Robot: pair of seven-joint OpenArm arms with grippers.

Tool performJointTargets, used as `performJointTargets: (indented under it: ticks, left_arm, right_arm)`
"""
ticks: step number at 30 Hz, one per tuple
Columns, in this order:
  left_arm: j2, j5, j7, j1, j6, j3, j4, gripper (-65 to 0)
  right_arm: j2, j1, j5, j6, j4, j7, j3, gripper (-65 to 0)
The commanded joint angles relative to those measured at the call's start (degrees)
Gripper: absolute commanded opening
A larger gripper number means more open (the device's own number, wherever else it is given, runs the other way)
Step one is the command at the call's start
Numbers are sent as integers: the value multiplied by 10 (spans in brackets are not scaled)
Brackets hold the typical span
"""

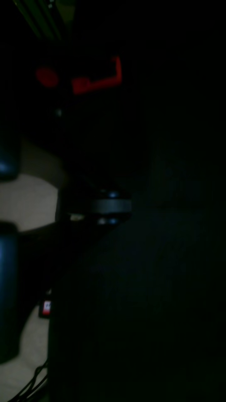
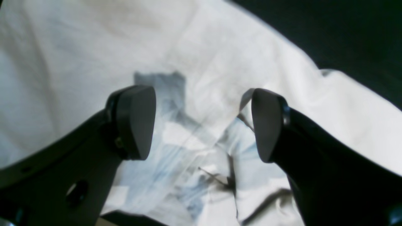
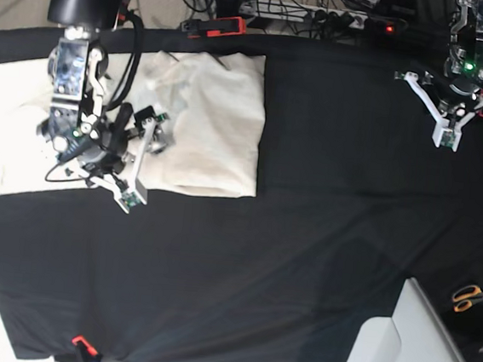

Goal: Fold the T-shirt properly

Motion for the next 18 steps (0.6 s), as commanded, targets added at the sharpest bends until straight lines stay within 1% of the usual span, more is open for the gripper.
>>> performJointTargets:
  ticks: [1, 4, 9, 13, 14, 16, 18]
  left_arm:
    - [-7, 2, -7, 1, 4, -3, 10, -650]
    - [-7, 1, -7, 2, 4, -3, 7, -650]
    - [-7, 2, -7, 10, 4, -3, 7, -650]
    - [-7, 2, -7, 11, 4, -3, 6, -650]
    - [-7, 2, -7, 11, 4, -3, 6, -650]
    - [-7, 2, -7, 11, 4, -3, 6, -650]
    - [-7, 2, -7, 9, 4, -3, 6, -650]
  right_arm:
    - [1, 15, 7, 1, -2, 22, 0, -198]
    - [1, 22, 7, 1, -25, 49, 0, -198]
    - [3, 37, 7, 1, -40, 53, 0, -198]
    - [10, 20, 5, 1, 19, 48, 15, -198]
    - [10, 19, 5, 1, 33, 39, 22, -198]
    - [10, 23, 5, 1, 39, 14, 40, -198]
    - [10, 33, 6, 1, 26, 9, 61, -198]
